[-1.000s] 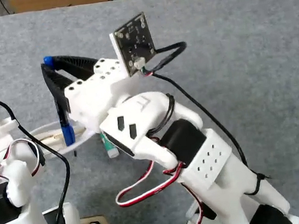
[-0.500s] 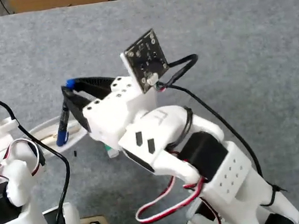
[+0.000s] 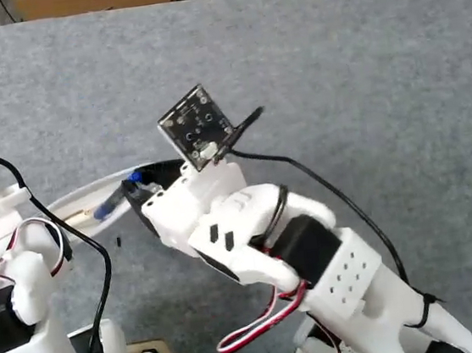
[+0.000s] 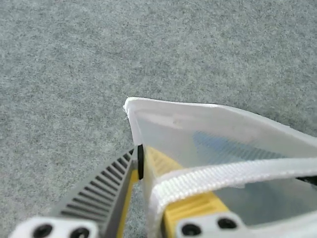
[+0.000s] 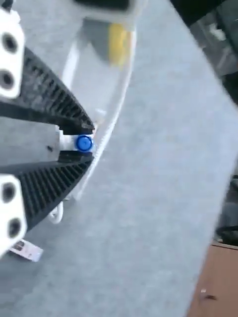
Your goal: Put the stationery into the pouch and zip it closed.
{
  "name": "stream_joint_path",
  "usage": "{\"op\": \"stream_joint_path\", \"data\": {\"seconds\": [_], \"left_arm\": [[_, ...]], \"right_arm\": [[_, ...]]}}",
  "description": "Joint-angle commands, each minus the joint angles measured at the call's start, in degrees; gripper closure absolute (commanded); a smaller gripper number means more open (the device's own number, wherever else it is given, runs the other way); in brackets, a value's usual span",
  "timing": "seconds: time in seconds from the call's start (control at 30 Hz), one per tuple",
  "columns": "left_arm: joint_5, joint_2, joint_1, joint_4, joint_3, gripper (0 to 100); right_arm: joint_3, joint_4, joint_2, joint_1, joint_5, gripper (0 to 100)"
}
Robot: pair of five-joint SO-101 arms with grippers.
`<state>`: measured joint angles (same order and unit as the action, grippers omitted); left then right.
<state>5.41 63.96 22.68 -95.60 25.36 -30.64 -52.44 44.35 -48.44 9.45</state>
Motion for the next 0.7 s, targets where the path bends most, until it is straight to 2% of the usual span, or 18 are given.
{"op": "stream_joint_path", "data": {"seconds": [0.0, 0.13, 0.47, 0.53, 0.67], "left_arm": [[0.4, 1.1, 0.5, 2.2, -1.9, 97], [0.4, 1.1, 0.5, 2.2, -1.9, 97], [0.4, 1.1, 0.5, 2.2, -1.9, 97], [0.3, 1.1, 0.6, 2.2, -1.9, 97], [0.3, 1.1, 0.6, 2.2, -1.9, 97]], "right_arm": [[-3.6, 4.9, 0.5, -0.3, -0.4, 98.7], [-6.8, 8.5, 0.4, -0.6, -0.4, 98.7], [-7.2, 8.4, -1.7, -3.3, -0.4, 97.9], [-7.3, 8.4, -2.0, -3.3, -1.1, 92.9], [-6.7, 5.0, -2.2, -4.1, -6.5, 76.6]]}}
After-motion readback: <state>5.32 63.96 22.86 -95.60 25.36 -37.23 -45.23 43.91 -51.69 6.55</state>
